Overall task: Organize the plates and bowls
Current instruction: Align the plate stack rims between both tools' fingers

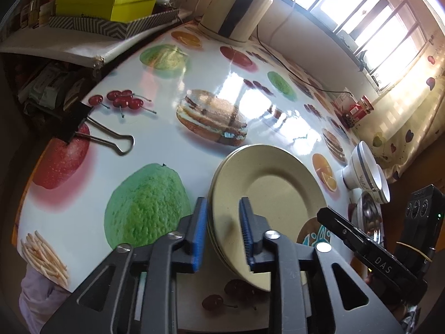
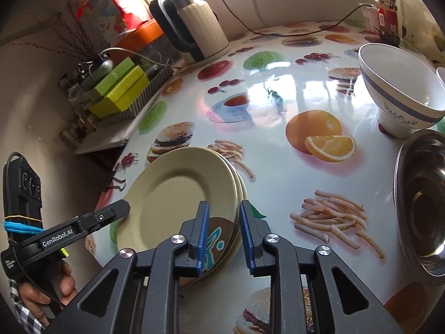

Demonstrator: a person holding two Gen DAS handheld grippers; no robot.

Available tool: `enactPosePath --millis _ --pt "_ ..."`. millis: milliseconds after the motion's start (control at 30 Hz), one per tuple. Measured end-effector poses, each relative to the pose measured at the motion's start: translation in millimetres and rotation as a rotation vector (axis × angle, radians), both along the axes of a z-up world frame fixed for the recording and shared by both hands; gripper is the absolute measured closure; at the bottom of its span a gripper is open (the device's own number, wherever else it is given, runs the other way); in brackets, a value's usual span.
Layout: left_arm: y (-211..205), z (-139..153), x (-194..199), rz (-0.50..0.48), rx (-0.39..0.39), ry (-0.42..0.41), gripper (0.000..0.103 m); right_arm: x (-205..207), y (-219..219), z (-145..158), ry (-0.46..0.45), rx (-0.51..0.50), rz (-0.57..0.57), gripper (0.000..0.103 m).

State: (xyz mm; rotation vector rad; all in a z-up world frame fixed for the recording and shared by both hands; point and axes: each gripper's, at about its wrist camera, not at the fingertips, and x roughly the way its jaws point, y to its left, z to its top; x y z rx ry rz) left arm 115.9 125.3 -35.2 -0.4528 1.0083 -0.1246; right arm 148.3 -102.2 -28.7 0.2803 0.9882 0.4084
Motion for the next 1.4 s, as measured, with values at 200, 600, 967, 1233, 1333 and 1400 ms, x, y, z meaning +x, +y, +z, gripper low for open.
enactPosePath --millis 200,600,967,1233,1333,1400 --pt "-3 -9 3 -0.010 -0.024 0.022 0.072 5 -4 -7 0.028 0.017 -0.011 0.067" --pt "1 -13 5 -0.009 -0.051 0.022 0.072 10 -4 -15 0.054 0.053 0.014 0.066" --pt "-2 -12 19 -0.015 -0.036 0.016 0.072 16 -1 -16 0.050 0.052 0.001 0.068" --pt "0 -12 40 -0.003 -0.033 0.017 0.072 37 0 -16 0.054 0.051 -0.020 0.068" --pt "0 -12 47 -0.006 -0.034 0.018 0.072 46 0 -16 0.054 0.051 -0.024 0.068" --pt "0 -11 52 -0.003 -0.031 0.022 0.072 51 0 -16 0.056 0.053 -0.027 0.068"
